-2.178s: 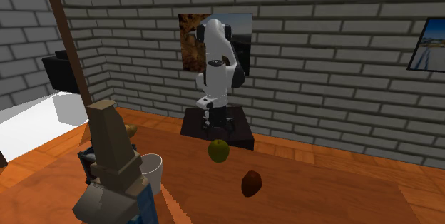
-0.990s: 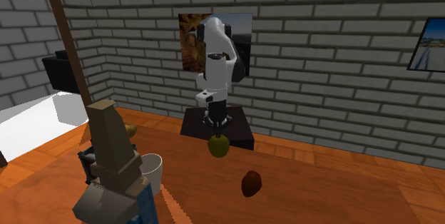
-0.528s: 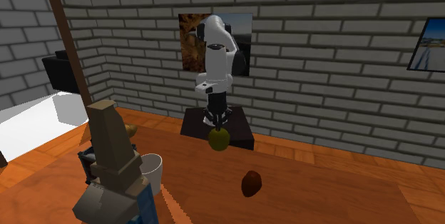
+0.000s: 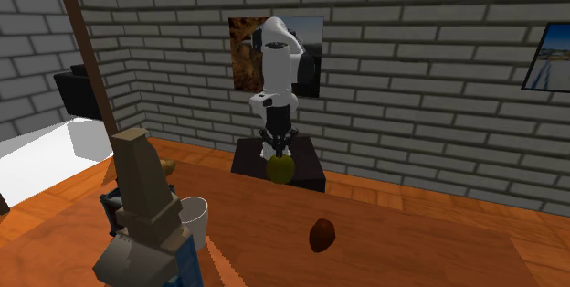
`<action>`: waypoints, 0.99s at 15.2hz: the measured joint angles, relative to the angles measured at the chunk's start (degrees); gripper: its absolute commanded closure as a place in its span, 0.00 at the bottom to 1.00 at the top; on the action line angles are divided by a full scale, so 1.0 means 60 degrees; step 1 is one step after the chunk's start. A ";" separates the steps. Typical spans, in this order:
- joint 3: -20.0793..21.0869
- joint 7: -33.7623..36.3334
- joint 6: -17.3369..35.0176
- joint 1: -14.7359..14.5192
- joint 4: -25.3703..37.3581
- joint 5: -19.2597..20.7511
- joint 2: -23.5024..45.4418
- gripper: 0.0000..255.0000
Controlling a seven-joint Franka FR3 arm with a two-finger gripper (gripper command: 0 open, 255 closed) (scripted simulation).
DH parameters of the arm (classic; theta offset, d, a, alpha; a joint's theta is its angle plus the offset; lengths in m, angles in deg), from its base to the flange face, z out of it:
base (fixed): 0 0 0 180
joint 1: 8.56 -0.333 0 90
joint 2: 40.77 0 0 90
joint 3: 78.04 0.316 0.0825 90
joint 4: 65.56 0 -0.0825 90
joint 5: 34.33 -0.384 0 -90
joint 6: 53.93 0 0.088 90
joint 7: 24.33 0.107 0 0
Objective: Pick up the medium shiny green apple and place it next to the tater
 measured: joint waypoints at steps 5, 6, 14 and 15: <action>-0.0014 -0.0012 -0.0652 0.0010 0.0558 -0.0001 -0.0096 1.00; -0.0003 0.0012 -0.0795 0.0001 0.0695 0.0001 -0.0101 1.00; -0.0067 -0.0085 -0.1748 0.0049 0.1580 -0.0003 -0.0167 1.00; -0.0177 -0.0273 -0.1758 0.0132 0.1575 -0.0013 -0.0178 1.00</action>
